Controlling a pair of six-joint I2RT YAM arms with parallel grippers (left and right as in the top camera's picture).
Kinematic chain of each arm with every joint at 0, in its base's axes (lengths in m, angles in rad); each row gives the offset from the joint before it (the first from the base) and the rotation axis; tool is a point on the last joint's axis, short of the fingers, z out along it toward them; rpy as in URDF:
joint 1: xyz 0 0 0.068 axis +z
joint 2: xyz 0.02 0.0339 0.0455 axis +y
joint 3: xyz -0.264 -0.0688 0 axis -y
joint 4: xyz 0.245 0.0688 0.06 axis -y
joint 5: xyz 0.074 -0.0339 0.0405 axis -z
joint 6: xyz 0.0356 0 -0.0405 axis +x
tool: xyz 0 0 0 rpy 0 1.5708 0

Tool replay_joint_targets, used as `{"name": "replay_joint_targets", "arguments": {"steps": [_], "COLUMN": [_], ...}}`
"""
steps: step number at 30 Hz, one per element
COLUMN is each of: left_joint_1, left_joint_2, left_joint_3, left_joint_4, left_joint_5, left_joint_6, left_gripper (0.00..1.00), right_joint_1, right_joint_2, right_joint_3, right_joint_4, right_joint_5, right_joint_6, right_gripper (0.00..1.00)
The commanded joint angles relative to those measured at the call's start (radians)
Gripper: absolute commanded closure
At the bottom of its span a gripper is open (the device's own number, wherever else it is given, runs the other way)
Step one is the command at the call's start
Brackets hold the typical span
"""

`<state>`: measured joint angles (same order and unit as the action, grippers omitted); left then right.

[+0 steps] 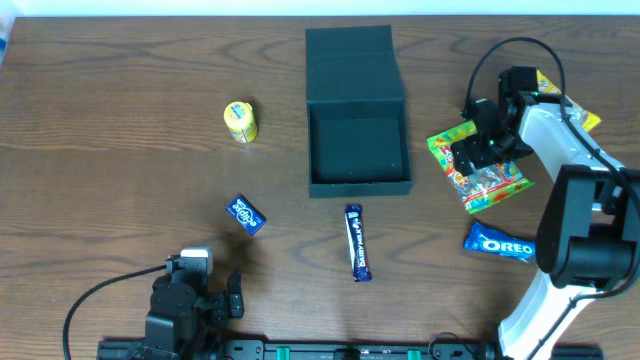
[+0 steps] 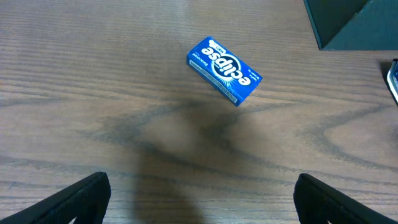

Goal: Pack container
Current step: 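Lower the right gripper and pinch the Haribo bag's top edge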

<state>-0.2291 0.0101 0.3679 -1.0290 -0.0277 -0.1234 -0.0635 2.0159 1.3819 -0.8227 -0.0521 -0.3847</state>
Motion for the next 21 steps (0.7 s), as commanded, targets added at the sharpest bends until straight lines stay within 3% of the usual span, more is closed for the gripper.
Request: {"name": "replay_joint_targets", "arguments": {"steps": [1,21], "left_joint_1": [0.006,0.006], "left_joint_2": [-0.006,-0.006], "left_joint_3": [-0.013,-0.013], "left_joint_4": [-0.066,-0.066], "left_joint_5": [-0.027,-0.027], "left_joint_6": [-0.011,-0.011], "left_gripper": [0.05,0.05], "right_joint_1": [-0.010,-0.009], "right_joint_2": [0.015,0.015], "right_joint_3": [0.015,0.015], "right_joint_4": [-0.009,-0.027], "right_joint_5": [-0.008,-0.008], "right_joint_6": [-0.013,-0.013], "right_gripper": [0.01,0.03]}}
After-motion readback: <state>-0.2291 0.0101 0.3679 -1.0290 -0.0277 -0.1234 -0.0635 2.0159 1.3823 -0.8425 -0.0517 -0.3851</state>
